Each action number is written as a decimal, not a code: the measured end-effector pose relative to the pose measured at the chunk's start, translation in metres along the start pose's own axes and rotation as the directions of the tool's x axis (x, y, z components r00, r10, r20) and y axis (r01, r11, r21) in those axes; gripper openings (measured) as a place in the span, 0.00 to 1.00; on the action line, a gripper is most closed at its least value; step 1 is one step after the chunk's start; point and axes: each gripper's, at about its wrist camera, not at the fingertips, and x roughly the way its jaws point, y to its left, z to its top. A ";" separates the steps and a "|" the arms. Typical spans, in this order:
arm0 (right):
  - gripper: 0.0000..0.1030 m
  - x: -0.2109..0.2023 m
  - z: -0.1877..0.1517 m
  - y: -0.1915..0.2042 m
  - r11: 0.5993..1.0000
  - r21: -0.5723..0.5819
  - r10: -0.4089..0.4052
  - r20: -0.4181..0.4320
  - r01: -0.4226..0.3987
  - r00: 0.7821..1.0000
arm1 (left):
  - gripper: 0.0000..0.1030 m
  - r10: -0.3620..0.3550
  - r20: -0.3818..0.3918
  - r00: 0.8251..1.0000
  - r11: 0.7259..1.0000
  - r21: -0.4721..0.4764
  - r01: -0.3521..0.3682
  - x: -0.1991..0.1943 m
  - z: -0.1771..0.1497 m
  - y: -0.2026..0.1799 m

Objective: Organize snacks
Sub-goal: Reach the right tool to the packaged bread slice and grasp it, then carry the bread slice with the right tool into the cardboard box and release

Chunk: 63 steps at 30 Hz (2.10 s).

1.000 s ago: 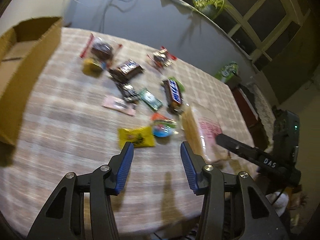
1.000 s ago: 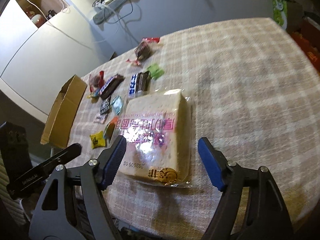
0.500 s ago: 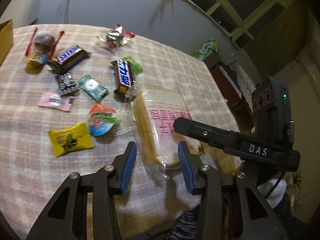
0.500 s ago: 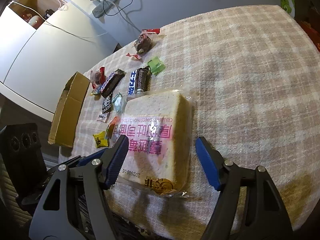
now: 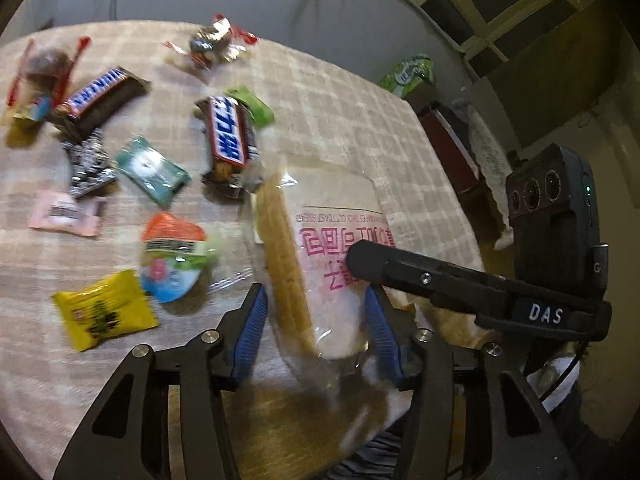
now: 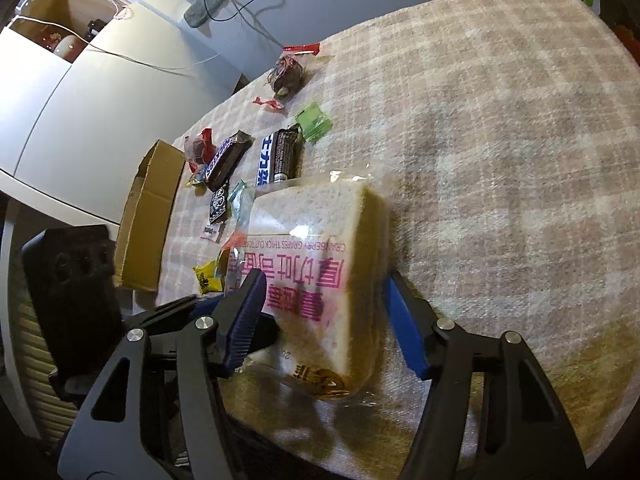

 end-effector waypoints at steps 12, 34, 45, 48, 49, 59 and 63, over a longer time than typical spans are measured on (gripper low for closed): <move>0.61 -0.005 0.002 0.016 1.000 -0.016 -0.023 0.005 0.023 1.000 | 0.51 0.050 0.035 0.998 0.993 0.101 -0.053 -0.007 -0.002 -0.021; 0.61 0.050 0.021 0.194 0.965 -0.259 0.048 -0.015 -0.050 0.999 | 0.50 0.121 0.282 0.952 0.992 -0.008 -0.124 -0.154 -0.004 0.064; 0.61 0.123 0.030 0.292 0.916 -0.378 0.108 -0.092 -0.135 0.990 | 0.50 0.246 0.360 0.900 0.969 -0.127 -0.214 -0.221 -0.003 0.141; 0.61 0.142 0.032 0.310 0.904 -0.403 0.109 -0.113 -0.145 0.988 | 0.51 0.272 0.356 0.894 0.960 -0.156 -0.230 -0.229 -0.002 0.161; 0.61 0.149 0.033 0.314 0.901 -0.408 0.107 -0.120 -0.147 0.987 | 0.51 0.283 0.350 0.893 0.957 -0.163 -0.240 -0.230 -0.001 0.168; 0.76 0.164 0.040 0.334 0.866 -0.497 0.035 -0.048 -0.054 0.998 | 0.61 0.424 0.335 0.841 0.904 -0.217 -0.369 -0.241 0.005 0.207; 0.77 0.157 0.041 0.331 0.857 -0.516 -0.002 -0.005 0.000 1.000 | 0.70 0.498 0.390 0.774 0.866 -0.186 -0.464 -0.248 -0.011 0.201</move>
